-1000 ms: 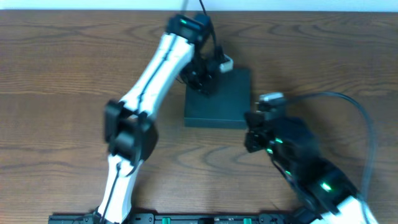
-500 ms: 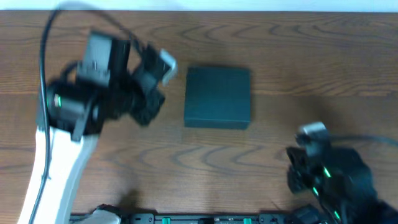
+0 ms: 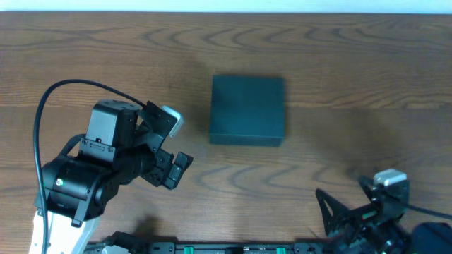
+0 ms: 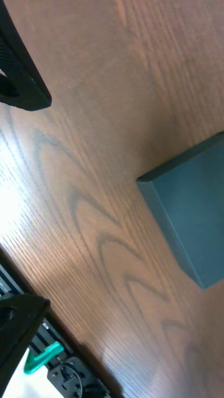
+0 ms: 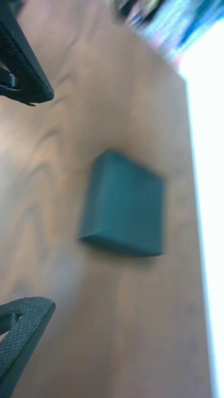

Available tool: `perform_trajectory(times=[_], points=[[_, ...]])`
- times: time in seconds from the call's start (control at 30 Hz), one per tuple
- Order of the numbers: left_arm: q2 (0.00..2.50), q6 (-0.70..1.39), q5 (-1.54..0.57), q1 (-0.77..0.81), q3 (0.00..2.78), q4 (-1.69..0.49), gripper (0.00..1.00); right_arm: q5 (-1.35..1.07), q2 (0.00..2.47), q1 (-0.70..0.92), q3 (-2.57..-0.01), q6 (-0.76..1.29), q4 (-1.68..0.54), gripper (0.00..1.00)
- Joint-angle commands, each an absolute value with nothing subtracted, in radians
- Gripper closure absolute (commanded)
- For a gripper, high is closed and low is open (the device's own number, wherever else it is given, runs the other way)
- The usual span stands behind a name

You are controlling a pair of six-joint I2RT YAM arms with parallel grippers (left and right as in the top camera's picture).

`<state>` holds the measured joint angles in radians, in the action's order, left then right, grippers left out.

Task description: Pack container

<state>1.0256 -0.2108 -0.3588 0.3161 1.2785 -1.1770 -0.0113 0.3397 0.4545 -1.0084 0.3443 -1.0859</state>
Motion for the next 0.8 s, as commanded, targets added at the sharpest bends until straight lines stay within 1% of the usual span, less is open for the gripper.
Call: perform_trajectory(times=[0.0,0.2,0.5,0.57,0.67,0.77], points=[[1.027,-0.175,-0.356,0.315,1.278,-1.181,0.05,-0.001,0.34,0.439,-1.007,0.414,-1.038,0.01],[1.027,-0.175,-0.356,0.315,1.278,-1.181,0.05,-0.001,0.34,0.439,-1.007,0.414,-1.085,0.01],[1.027,-0.176,-0.355,0.315,1.278,-1.181,0.05,-0.001,0.34,0.439,-1.007,0.414,-1.248,0.01],[1.01,-0.207,-0.308,0.316,1.278,-1.173,0.05,-0.001,0.34,0.439,-1.007,0.414,-1.278,0.01],[0.949,-0.21,-0.239,0.3,1.248,-1.073,0.05,-0.001,0.34,0.439,-1.007,0.414,-1.319,0.01],[0.838,-0.178,-0.172,0.215,1.116,-0.851,0.05,-0.001,0.34,0.439,-1.007,0.414,-1.349,0.01]])
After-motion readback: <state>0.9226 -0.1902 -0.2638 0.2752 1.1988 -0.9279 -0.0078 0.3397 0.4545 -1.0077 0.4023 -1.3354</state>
